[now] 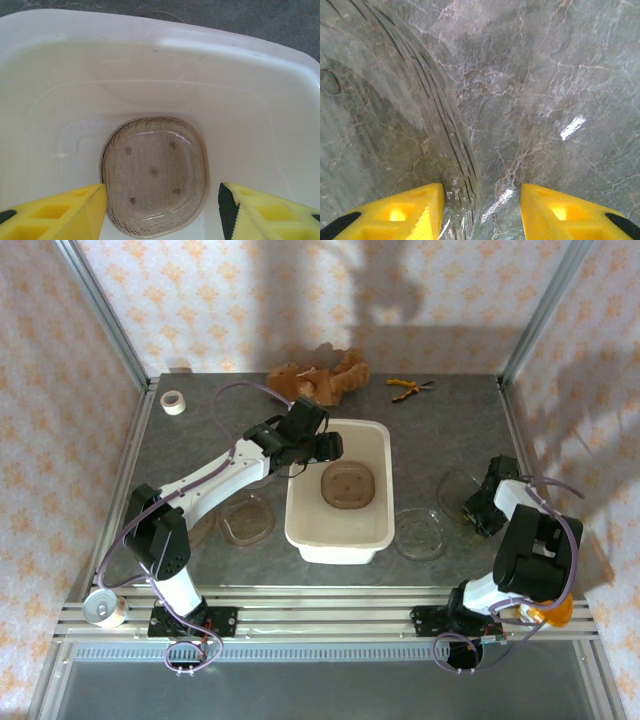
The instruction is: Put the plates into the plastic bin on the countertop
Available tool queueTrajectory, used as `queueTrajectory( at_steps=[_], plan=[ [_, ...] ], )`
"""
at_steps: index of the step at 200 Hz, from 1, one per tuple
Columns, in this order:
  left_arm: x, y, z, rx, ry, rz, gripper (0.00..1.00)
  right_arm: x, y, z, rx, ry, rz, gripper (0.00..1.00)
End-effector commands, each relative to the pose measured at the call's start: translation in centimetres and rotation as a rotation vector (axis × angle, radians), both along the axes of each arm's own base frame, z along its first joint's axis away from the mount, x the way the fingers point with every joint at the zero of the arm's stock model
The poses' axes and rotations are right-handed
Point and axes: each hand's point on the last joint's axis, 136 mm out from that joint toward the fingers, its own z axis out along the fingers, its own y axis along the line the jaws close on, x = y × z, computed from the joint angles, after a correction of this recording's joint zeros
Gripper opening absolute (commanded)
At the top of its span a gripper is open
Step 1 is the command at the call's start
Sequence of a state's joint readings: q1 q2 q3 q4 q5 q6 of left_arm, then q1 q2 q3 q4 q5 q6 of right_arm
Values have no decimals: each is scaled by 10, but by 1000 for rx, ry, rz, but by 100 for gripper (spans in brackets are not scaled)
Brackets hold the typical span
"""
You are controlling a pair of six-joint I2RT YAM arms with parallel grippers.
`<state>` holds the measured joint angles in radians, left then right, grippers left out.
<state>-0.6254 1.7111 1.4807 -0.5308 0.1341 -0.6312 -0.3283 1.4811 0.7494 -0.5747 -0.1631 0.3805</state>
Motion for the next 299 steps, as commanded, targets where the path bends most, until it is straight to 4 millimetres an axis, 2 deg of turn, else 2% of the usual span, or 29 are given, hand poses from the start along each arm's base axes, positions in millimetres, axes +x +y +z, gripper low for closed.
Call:
queueTrajectory(
  at_steps=[1, 54, 84, 154, 226, 299],
  plan=[
    [5, 3, 6, 6, 2, 19, 63, 13, -9, -3, -40, -37, 8, 44],
    [7, -1, 3, 1, 17, 19, 63, 23, -12, -2, -51, -72, 15, 42],
    [6, -2, 1, 0, 25, 21, 63, 30, -9, 2, -36, -106, 32, 45],
    [9, -5, -4, -5, 30, 25, 63, 32, -4, 2, -15, -115, 64, 48],
    [10, -5, -5, -4, 31, 26, 63, 40, -4, 7, -8, -139, 64, 35],
    [11, -7, -6, -13, 32, 27, 63, 41, -10, 35, -68, -221, 53, 27]
  ],
)
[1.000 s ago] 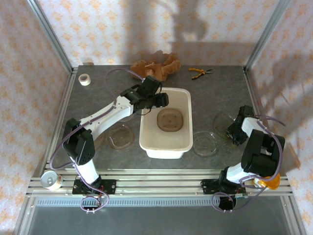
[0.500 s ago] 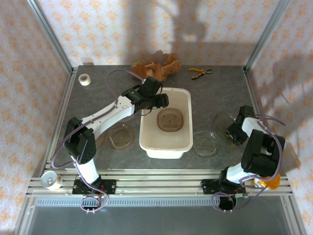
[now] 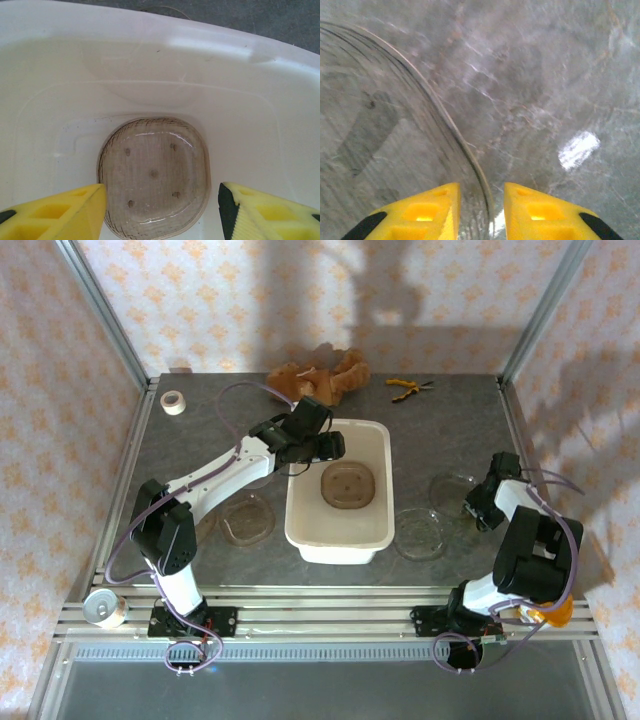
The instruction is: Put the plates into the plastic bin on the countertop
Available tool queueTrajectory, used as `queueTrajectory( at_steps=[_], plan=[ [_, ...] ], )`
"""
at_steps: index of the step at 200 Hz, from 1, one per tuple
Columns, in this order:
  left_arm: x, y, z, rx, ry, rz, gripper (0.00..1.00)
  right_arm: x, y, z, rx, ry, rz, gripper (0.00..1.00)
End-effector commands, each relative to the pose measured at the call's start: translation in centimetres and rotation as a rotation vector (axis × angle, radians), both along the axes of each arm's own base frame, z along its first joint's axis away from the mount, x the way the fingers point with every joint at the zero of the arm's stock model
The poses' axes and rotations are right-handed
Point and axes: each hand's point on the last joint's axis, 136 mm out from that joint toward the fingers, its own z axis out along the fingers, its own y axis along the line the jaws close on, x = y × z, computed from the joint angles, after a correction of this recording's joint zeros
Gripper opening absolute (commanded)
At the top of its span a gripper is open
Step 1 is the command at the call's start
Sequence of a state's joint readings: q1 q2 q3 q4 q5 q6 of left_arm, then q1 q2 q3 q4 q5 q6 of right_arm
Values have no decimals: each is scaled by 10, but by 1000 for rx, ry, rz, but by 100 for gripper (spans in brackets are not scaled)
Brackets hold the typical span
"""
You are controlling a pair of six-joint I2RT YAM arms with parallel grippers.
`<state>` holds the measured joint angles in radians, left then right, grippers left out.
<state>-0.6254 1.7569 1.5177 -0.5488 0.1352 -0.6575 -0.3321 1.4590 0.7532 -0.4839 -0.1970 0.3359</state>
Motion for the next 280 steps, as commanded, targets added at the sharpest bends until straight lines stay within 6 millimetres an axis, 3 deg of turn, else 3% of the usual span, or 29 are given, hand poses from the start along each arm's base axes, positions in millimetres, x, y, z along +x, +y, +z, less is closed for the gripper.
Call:
queueTrajectory(
  at_steps=[1, 72, 125, 150, 188, 280],
  plan=[
    [5, -3, 3, -13, 0, 8, 63, 16, -6, 23, -50, -106, 5, 27],
    [4, -5, 0, -22, 6, 3, 63, 11, -5, 19, -41, -82, 39, 24],
    [2, -3, 4, -13, 0, -3, 63, 17, -3, 13, -29, -32, 178, 32],
    [0, -1, 3, -12, -2, -2, 63, 16, -7, 10, -6, -15, 178, 33],
    [0, 0, 3, -17, -6, -5, 63, 21, 3, 3, 77, 0, 199, 33],
    [0, -1, 4, -34, -10, -16, 63, 2, 8, -4, 107, 50, 145, 32]
  ],
)
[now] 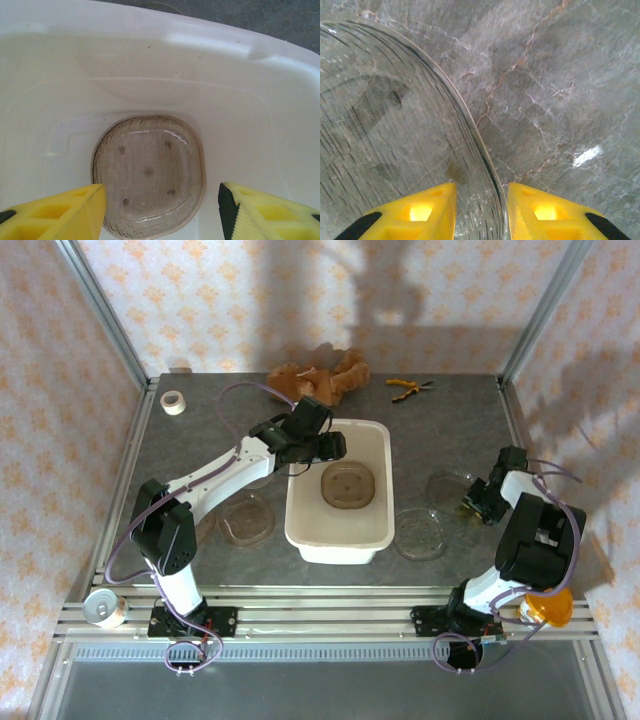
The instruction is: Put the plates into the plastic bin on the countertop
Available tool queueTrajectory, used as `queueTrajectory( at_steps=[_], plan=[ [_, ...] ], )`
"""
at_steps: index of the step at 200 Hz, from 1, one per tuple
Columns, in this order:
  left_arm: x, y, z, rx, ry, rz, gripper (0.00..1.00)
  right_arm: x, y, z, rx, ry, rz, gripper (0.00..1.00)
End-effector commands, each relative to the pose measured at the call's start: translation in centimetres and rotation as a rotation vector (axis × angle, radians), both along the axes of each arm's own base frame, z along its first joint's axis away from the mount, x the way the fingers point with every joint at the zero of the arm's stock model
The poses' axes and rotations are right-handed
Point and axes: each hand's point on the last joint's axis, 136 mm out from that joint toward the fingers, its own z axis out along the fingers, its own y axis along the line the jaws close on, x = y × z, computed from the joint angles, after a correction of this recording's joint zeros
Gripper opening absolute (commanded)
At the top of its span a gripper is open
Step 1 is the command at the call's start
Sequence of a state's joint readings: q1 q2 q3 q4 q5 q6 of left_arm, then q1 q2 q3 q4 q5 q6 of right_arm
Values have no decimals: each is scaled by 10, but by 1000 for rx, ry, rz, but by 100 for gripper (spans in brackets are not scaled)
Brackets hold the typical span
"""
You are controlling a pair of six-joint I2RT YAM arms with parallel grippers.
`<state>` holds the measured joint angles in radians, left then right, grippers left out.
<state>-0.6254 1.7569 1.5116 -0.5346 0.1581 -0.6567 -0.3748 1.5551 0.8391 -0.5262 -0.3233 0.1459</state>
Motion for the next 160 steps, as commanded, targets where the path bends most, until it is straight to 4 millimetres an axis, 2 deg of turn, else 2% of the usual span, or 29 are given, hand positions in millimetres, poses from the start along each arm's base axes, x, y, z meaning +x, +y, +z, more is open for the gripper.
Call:
queueTrajectory(
  at_steps=[1, 33, 104, 160],
  plan=[
    [1, 3, 4, -16, -13, -1, 63, -12, 4, -1, 23, 42, -28, 32],
    [1, 4, 5, -17, -14, -3, 63, -17, 6, -6, 33, 60, -41, 27],
    [0, 6, 7, -15, -18, -1, 63, -17, 1, 4, -7, 17, -64, 11],
    [1, 6, 17, -15, -37, -6, 63, -16, -4, 32, -59, -77, -86, 5]
  ],
)
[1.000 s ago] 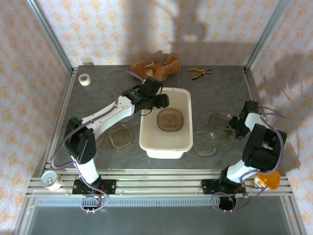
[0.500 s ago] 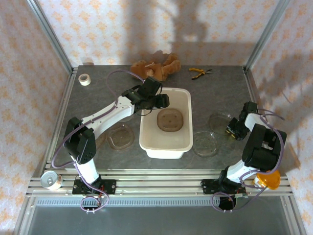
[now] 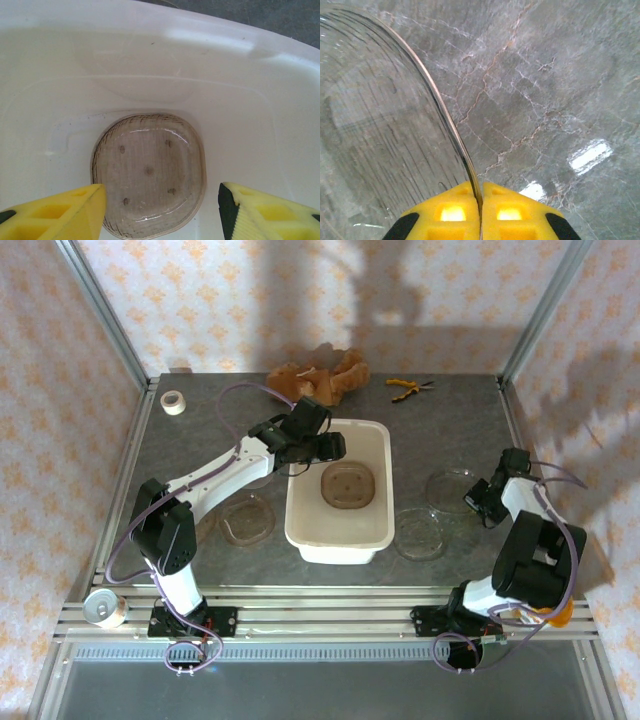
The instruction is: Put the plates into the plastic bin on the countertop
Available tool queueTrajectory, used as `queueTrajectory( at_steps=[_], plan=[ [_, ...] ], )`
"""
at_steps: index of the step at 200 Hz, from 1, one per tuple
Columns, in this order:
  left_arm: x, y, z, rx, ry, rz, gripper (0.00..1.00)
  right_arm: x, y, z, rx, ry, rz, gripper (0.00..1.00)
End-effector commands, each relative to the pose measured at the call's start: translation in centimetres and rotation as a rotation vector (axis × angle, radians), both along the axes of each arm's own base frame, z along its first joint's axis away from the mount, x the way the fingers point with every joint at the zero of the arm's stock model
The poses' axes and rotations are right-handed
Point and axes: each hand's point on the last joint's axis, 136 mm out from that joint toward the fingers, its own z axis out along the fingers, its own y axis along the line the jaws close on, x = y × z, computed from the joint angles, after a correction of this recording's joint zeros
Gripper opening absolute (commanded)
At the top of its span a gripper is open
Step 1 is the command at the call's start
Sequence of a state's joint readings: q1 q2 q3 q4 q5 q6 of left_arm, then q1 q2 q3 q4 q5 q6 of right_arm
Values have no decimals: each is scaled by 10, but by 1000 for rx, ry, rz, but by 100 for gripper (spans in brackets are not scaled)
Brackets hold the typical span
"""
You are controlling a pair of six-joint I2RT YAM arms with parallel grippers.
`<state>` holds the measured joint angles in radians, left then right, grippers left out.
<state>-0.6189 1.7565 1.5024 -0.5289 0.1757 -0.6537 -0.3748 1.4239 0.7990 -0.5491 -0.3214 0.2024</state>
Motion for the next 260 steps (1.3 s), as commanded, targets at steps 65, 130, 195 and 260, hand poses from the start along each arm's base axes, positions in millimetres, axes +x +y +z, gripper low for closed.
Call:
queueTrajectory(
  at_steps=[65, 130, 195, 260],
  plan=[
    [4, 7, 52, 15, -121, -15, 63, 5, -19, 75, -147, -195, -75, 0],
    [2, -27, 108, -73, -255, -169, 65, 41, 9, 201, -92, -516, 32, 0],
    [-17, -71, 171, -198, -443, -340, 69, 59, 85, 284, -18, -725, 274, 0],
    [-15, -79, 195, -220, -547, -356, 72, 58, 134, 296, 32, -730, 387, 0]
  ],
)
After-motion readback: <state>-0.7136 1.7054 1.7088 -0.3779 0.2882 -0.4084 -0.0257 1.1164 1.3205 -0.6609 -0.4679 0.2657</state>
